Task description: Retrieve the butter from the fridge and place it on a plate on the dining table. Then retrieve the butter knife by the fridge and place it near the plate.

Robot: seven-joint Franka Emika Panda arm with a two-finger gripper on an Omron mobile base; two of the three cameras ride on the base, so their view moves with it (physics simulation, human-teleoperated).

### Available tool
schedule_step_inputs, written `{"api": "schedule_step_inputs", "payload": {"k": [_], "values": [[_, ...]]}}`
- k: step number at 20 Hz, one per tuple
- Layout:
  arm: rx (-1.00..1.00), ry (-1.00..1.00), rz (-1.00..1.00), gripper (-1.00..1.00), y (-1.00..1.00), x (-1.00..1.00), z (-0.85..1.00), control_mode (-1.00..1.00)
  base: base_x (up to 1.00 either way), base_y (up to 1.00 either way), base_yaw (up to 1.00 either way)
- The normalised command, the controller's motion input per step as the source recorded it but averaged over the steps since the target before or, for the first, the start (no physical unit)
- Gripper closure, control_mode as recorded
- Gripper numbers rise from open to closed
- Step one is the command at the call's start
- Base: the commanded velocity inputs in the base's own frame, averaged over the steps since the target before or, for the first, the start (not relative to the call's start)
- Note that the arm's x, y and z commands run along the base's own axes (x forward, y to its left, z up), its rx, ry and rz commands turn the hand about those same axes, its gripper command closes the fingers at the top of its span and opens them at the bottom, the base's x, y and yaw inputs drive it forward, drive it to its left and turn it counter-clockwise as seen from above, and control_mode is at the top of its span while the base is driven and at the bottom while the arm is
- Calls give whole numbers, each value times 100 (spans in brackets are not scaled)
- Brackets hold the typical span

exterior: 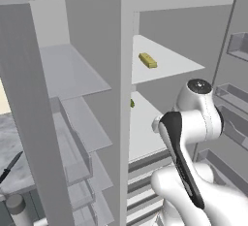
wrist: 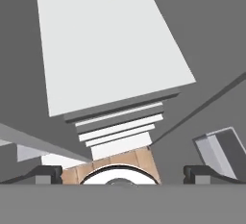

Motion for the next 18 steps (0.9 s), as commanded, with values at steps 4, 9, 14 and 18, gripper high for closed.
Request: {"api": "schedule_step_inputs", "payload": {"k": [4,9,14,18], "values": [[0,-16,0,-100,-14,-11,33,-100,0,0,0],[0,-21,0,-100,0,-11,69,-100,0,0,0],[0,-19,0,-100,0,0,81,-100,0,0,0],[0,-17,0,-100,0,0,74,-100,0,0,0]]}}
